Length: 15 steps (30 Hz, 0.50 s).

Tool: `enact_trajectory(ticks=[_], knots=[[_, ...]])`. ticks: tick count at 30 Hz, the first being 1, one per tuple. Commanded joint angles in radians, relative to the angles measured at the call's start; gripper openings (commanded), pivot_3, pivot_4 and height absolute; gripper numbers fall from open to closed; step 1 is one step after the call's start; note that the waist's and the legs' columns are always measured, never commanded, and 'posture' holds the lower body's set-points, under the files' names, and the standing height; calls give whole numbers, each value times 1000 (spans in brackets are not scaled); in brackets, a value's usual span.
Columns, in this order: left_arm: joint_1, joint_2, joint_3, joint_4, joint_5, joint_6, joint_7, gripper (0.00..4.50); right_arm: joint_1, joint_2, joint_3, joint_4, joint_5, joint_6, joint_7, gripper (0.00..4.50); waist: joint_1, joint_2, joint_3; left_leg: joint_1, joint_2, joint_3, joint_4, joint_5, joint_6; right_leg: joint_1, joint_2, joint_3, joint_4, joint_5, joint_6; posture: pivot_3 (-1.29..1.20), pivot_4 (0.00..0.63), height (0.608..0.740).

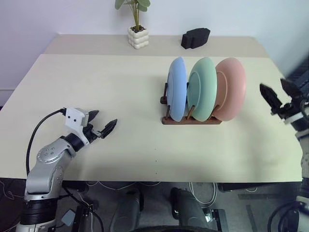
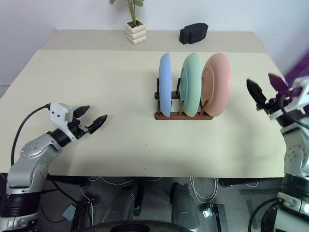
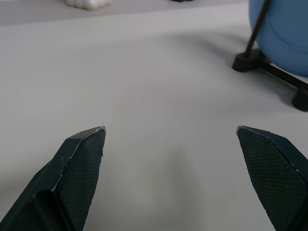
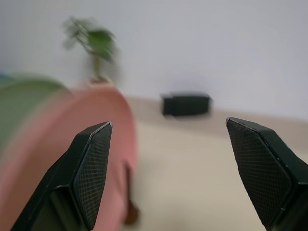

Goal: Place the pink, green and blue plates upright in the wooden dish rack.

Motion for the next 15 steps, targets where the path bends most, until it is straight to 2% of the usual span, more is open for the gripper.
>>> enact_trajectory(ticks=[1, 5, 15], knots=[[13, 3, 1, 3, 27, -37, 0, 4500, 41, 19, -24, 82, -44, -79, 6, 3836, -2, 0, 0, 0, 0, 0, 0, 0, 0, 0, 0, 0, 0, 0, 0, 0, 150, 736], [32, -17, -7, 15, 45, -66, 6, 4500, 109, 59, 73, 133, -146, -160, 21, 3836, -7, 1, -1, 1, 0, 0, 0, 0, 0, 0, 1, 0, 0, 0, 0, 0, 150, 736], [70, -53, -30, -18, 58, -69, 28, 4500, 68, 86, 118, 208, -175, -179, 29, 3836, -6, 4, -2, 1, 0, 0, 0, 0, 0, 0, 1, 0, 0, 1, -1, 0, 150, 736]])
